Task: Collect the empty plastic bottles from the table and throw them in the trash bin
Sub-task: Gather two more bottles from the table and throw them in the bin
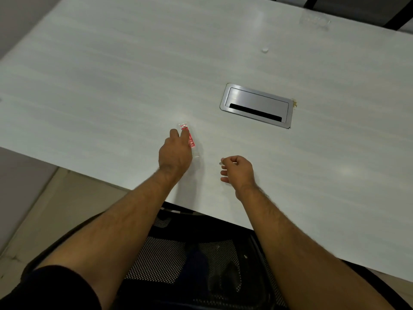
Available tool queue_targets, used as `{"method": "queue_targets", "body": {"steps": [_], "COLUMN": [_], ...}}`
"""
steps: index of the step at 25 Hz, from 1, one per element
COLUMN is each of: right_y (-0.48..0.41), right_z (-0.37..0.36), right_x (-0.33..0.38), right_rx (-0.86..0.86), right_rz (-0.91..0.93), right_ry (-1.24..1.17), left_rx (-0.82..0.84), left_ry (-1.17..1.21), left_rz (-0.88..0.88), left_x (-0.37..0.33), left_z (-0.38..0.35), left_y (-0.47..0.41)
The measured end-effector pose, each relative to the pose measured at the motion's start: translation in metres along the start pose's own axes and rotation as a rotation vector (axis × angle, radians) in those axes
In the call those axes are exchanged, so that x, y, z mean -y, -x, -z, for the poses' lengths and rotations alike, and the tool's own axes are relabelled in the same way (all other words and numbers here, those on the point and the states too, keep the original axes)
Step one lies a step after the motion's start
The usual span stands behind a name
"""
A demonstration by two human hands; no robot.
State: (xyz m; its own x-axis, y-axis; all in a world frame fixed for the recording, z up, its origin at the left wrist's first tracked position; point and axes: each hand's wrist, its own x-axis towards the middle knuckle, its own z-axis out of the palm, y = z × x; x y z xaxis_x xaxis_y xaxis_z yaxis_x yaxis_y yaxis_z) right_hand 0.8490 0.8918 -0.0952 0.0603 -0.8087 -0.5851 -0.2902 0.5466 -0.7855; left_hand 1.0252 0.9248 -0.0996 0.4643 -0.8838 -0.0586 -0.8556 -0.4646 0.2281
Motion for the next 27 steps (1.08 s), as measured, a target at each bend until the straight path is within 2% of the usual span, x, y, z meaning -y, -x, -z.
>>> {"method": "queue_targets", "body": {"steps": [3, 5, 7, 9, 11, 14, 18, 22, 27], "right_y": [0.005, 0.007, 0.011, 0.015, 0.022, 0.037, 0.074, 0.117, 0.156], "right_z": [0.000, -0.001, -0.002, 0.001, 0.008, 0.022, 0.041, 0.060, 0.074], "right_x": [-0.006, -0.008, -0.010, -0.011, -0.010, 0.000, 0.019, 0.030, 0.040], "right_rx": [0.001, 0.007, 0.013, 0.000, -0.043, -0.037, 0.160, 0.356, 0.510], "right_rz": [0.001, 0.017, 0.019, 0.028, 0.059, 0.133, 0.215, 0.304, 0.443], "right_ry": [-0.029, -0.013, -0.020, -0.039, -0.067, -0.104, -0.101, -0.067, 0.078], "left_rx": [-0.013, 0.062, 0.098, 0.122, 0.173, 0.256, 0.255, 0.249, 0.244], "left_ry": [-0.273, -0.373, -0.424, -0.371, -0.200, 0.202, 0.480, 0.565, 0.639], "left_rz": [-0.412, -0.501, -0.459, -0.392, -0.324, -0.155, -0.097, -0.076, -0.007], "left_x": [0.014, 0.015, 0.012, 0.008, 0.004, -0.007, -0.018, -0.026, -0.022], "left_z": [-0.004, -0.003, 0.000, 0.007, 0.018, 0.042, 0.077, 0.107, 0.146], "left_y": [-0.004, -0.009, -0.006, 0.003, 0.020, 0.051, 0.095, 0.142, 0.201]}}
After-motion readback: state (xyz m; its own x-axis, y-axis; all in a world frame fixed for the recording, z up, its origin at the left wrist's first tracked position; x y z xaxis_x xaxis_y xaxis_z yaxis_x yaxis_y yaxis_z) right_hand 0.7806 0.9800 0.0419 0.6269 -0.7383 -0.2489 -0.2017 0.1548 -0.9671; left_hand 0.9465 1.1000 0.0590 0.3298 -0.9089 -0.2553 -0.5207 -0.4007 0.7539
